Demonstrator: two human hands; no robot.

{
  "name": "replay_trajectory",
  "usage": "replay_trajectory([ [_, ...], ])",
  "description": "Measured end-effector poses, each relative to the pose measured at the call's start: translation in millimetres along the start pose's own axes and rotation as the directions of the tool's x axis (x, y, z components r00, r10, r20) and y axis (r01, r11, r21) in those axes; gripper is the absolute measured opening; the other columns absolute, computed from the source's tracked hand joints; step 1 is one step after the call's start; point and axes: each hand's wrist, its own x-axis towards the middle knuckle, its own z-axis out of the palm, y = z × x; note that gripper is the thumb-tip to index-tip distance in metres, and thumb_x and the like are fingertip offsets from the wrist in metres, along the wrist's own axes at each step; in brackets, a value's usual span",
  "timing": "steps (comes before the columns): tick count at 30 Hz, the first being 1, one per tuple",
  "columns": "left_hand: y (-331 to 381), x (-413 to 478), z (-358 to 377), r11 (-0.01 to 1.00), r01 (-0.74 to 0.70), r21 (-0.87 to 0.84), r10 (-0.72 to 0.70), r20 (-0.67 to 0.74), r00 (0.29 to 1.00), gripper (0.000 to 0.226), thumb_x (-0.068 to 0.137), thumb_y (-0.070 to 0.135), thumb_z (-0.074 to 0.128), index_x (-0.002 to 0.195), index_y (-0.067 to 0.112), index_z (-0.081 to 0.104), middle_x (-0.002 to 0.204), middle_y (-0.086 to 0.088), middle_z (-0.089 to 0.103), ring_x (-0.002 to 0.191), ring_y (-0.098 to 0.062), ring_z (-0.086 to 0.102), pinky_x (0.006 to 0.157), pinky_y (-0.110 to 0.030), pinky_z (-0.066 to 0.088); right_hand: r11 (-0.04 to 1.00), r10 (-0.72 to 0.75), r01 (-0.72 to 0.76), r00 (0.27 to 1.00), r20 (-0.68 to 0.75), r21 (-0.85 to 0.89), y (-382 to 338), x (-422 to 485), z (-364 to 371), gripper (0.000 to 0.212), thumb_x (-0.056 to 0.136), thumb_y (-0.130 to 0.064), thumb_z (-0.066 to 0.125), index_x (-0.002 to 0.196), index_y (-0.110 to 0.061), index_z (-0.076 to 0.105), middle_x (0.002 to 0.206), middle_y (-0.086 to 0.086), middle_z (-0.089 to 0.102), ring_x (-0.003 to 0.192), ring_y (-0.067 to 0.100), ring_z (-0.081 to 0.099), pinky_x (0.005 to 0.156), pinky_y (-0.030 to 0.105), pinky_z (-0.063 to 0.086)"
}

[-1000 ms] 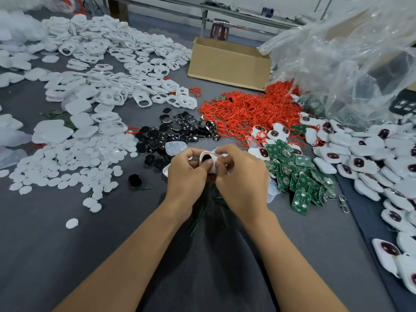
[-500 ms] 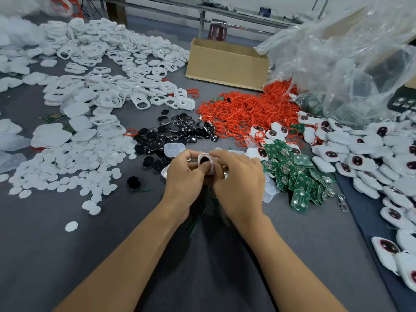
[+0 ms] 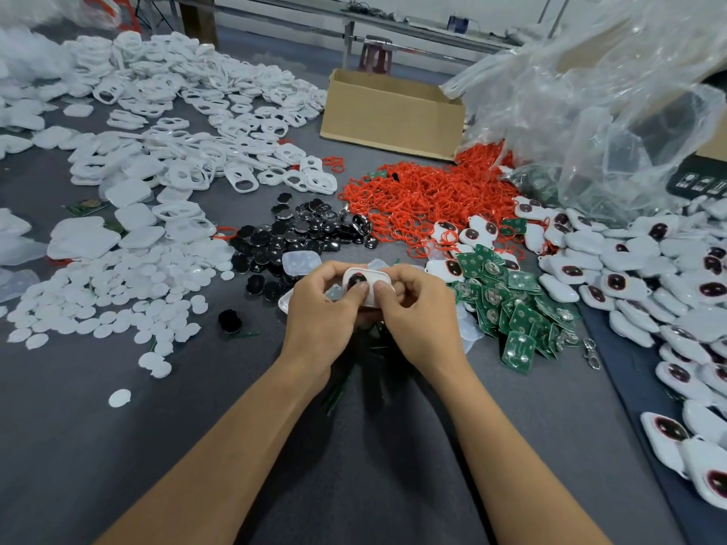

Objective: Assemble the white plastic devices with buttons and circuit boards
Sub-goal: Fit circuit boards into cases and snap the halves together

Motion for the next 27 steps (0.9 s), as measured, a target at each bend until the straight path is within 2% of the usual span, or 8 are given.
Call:
replay_trajectory([
  [6,0,0,3,1.0,0.006,-0.006,-0.006,0.005,1.0,0.01,0.093,0.004,0.059,0.102,0.004,0.061,0.099,-0.017,0.069,0.078,-0.013,0.071,0.073,-0.032,0.059,0.999,0.037,-0.037,0.999,0.018,0.02,4,4,-2,0.022,0.084,-0.009,0.063,0.069,-0.025,0.063,0.045,-0.012,0.042,0.045,0.003,0.038,0.05,0.019,0.031],
  [9,2,-1,2,0.997,0.028,-0.07,-0.028,0.004,1.0,0.012,0.093,0.006,0.059,0.105,0.003,0.06,0.1,-0.018,0.069,0.083,-0.019,0.072,0.076,-0.036,0.06,0.946,0.126,-0.154,0.985,0.115,0.284,2,4,-6,0.012,0.087,-0.009,0.064,0.08,-0.018,0.068,0.062,0.002,0.054,0.061,0.013,0.048,0.062,0.027,0.038],
  [12,2,0,0,0.985,0.065,-0.161,-0.071,-0.029,0.997,0.013,0.094,0.004,0.057,0.105,-0.001,0.059,0.101,-0.021,0.068,0.084,-0.024,0.073,0.075,-0.039,0.06,0.859,0.154,-0.216,0.974,0.168,0.464,2,5,-15,0.013,0.091,-0.018,0.063,0.093,-0.008,0.07,0.069,0.0,0.063,0.059,0.003,0.053,0.059,0.015,0.04],
  [16,2,2,1,0.968,0.094,-0.231,-0.105,-0.035,0.994,0.01,0.094,-0.003,0.052,0.101,-0.002,0.06,0.097,-0.022,0.069,0.076,-0.028,0.073,0.064,-0.03,0.06,0.988,0.109,-0.094,0.987,-0.122,0.12,11,16,-39,0.016,0.09,-0.005,0.057,0.09,-0.012,0.071,0.082,-0.001,0.07,0.062,-0.001,0.059,0.06,0.012,0.044],
  [19,3,2,2,0.957,0.108,-0.268,-0.114,-0.007,0.993,0.013,0.096,-0.003,0.049,0.104,-0.003,0.059,0.093,-0.018,0.069,0.07,-0.024,0.073,0.059,-0.025,0.058,0.976,0.093,-0.141,0.96,-0.264,-0.168,21,17,-55,0.041,0.075,0.01,0.046,0.091,-0.018,0.071,0.087,-0.001,0.071,0.073,0.008,0.061,0.072,0.027,0.049],
  [22,3,3,1,0.951,0.121,-0.286,-0.124,0.007,0.992,0.013,0.095,-0.003,0.05,0.106,-0.004,0.058,0.094,-0.018,0.069,0.07,-0.024,0.073,0.059,-0.025,0.058,0.941,0.085,-0.156,0.968,-0.236,-0.3,28,17,-62,0.043,0.07,0.005,0.048,0.096,-0.018,0.073,0.088,-0.003,0.069,0.07,0.011,0.055,0.072,0.026,0.043],
  [25,4,2,1,0.946,0.127,-0.297,-0.125,0.024,0.992,0.013,0.095,-0.005,0.05,0.105,-0.004,0.058,0.094,-0.019,0.069,0.069,-0.022,0.073,0.058,-0.024,0.058,0.856,0.074,-0.118,0.992,-0.106,-0.503,35,18,-61,0.032,0.077,-0.009,0.062,0.106,-0.018,0.072,0.122,0.005,0.055,0.111,0.025,0.048,0.092,0.024,0.027],
  [27,4,2,1,0.946,0.124,-0.298,-0.122,0.027,0.992,0.014,0.094,-0.006,0.05,0.105,-0.004,0.057,0.094,-0.02,0.068,0.069,-0.022,0.073,0.058,-0.023,0.058,0.809,0.088,-0.115,0.993,-0.075,-0.576,36,18,-59,0.027,0.079,-0.018,0.067,0.105,-0.019,0.072,0.126,0.006,0.049,0.119,0.028,0.041,0.093,0.024,0.023],
])
